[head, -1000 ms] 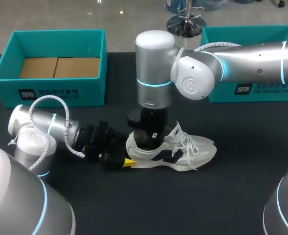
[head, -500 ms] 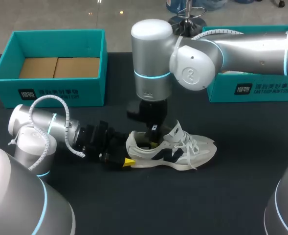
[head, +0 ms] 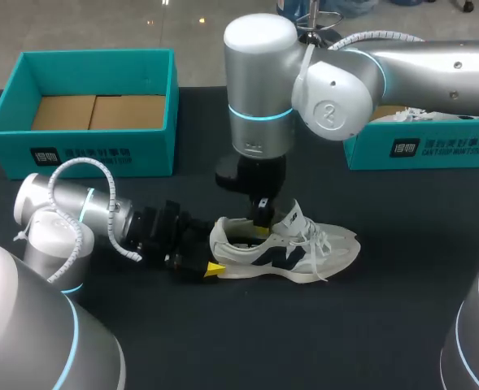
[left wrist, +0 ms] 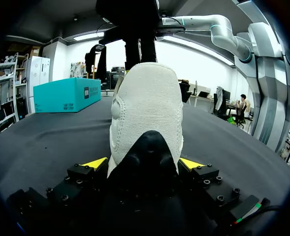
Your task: Take the shoe out of the shoebox, open the shoe tongue, remove and reinsert the insole, then place the shoe into the shoebox
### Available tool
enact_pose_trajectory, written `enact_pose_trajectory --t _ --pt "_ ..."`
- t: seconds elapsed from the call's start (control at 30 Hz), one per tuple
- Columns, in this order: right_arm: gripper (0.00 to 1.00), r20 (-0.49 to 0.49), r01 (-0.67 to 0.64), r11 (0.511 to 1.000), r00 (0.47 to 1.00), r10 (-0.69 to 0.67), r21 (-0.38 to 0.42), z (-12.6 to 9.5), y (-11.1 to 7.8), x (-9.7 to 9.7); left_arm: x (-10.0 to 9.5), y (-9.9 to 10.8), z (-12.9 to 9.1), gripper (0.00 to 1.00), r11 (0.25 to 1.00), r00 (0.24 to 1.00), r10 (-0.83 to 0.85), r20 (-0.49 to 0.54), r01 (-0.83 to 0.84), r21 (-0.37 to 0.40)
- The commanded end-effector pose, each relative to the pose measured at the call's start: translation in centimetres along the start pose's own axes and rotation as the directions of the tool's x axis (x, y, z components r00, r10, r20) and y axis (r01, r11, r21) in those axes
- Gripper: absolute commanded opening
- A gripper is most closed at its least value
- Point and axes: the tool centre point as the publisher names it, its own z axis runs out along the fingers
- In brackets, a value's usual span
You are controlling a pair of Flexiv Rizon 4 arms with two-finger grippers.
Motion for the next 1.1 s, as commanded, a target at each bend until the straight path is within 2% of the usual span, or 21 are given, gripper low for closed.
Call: enact_pose_trajectory --t 0.03,0.4,0.57,0.6,0.67,0.73,0.97,1.1 --pt "0.0 -0.016 0.006 1.0 1.0 -0.006 -0.004 1.4 0.6 -0.5 0.0 0.2 0.3 0.0 1.0 1.0 0.0 0.002 0.0 -0.001" --pt "0.0 -0.043 0.018 1.0 0.999 -0.018 -0.003 3.4 1.3 -1.7 0.0 0.2 0.3 0.0 1.0 1.0 0.0 0.002 0.0 -0.001" --pt "0.0 -0.052 0.018 1.0 0.998 -0.018 -0.006 3.6 1.3 -1.9 0.0 0.2 0.3 0.0 1.0 1.0 0.0 0.002 0.0 -0.001" --pt "0.02 -0.054 0.02 1.0 0.998 -0.02 -0.004 3.6 1.3 -1.9 0.0 0.2 0.3 0.0 1.0 1.0 0.0 0.002 0.0 -0.001" --pt "0.31 -0.055 0.022 1.0 0.998 -0.022 -0.003 3.6 1.3 -1.9 0.0 0.2 0.3 0.0 1.0 1.0 0.0 0.002 0.0 -0.001" --pt "0.44 -0.058 0.024 1.0 0.998 -0.025 -0.002 3.7 1.3 -1.9 0.0 0.2 0.3 0.0 1.0 1.0 0.0 0.002 0.0 -0.001" --pt "0.45 -0.07 0.026 1.0 0.997 -0.026 -0.006 4.3 1.4 -1.4 0.0 0.2 0.3 0.0 1.0 1.0 0.0 0.002 0.0 -0.001" --pt "0.5 -0.074 0.03 1.0 0.997 -0.03 -0.005 4.4 1.6 -1.1 0.0 0.2 0.3 0.0 1.0 1.0 0.0 0.002 0.0 -0.001"
